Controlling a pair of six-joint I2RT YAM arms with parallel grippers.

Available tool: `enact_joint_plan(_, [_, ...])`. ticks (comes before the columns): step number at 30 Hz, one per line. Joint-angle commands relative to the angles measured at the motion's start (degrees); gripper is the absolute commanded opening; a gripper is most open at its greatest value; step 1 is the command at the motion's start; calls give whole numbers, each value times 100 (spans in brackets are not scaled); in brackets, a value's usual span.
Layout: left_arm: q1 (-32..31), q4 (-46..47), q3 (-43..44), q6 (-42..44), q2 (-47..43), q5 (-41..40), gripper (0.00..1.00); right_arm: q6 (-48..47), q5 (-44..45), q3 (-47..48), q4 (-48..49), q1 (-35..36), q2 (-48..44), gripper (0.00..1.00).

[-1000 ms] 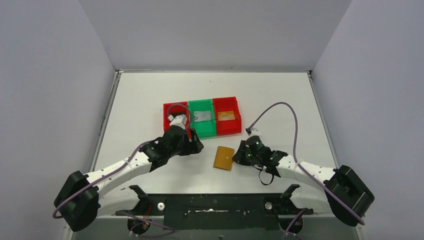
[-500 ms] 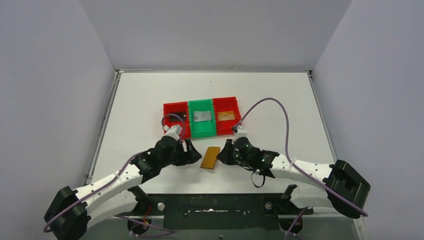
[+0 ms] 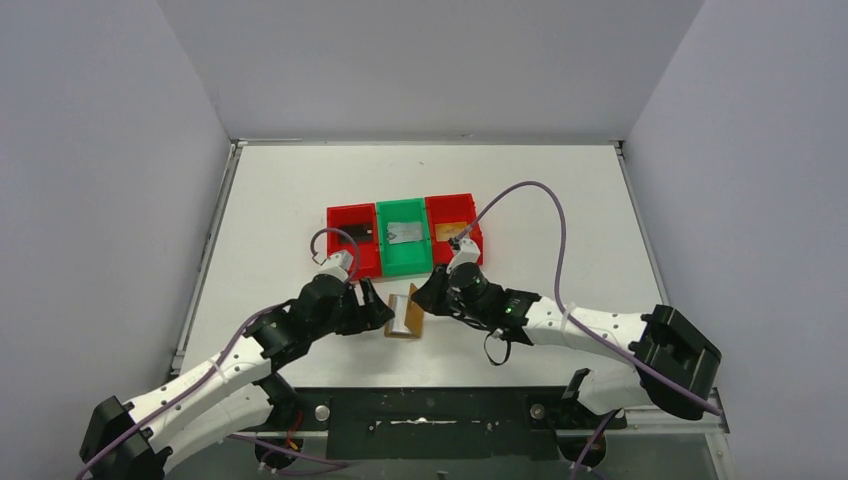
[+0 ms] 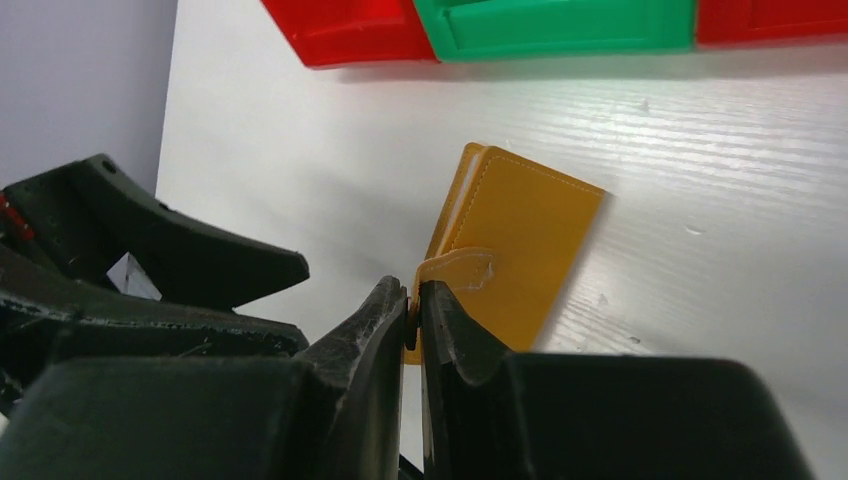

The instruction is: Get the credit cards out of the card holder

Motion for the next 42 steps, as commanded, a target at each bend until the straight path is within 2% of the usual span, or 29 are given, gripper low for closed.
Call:
enact_joint_plan(1, [-20,-162,105,25,-119,-419,70,251,848,166,-382,110,72,2])
enact_joint_plan(8, [-26,598,-318,-281,-12,-425,70,853,1111,-1357,-106,-132,-865,5])
enact_joint_plan(14, [-32,942,-377,-388,176,-146,70,736,731,-1834,-292,-568,-1192,9])
enact_joint_plan(17, [-36,935,-317,-325,352,-36,70,644,749,-1794,-518,-670,-1158,11])
enact_joint_plan(19, [-38,958,-302,-337,453,34,70,619,819,-1666,-685,-691,-1070,16])
enact_joint_plan(26, [-46,1294,-455,-380,608,126,70,298,1130,-1192,-1363,-699,-851,19])
enact_joint_plan(29, [-46,1428,-468,-347,724,157,70,108,1054,-963,-1559,-699,-878,28])
enact_joint_plan(31, [-46,1488,-433,-300,844,197,70,41,979,-829,-1671,-692,-962,38])
enact_joint_plan(37, [-55,1868,-389,-240,1256,352,69,-136,403,-645,-1421,-700,-1185,47])
enact_joint_plan(42, [-64,2080,-367,-271,1510,406,68,-188,10,-407,-1077,-695,-1000,54])
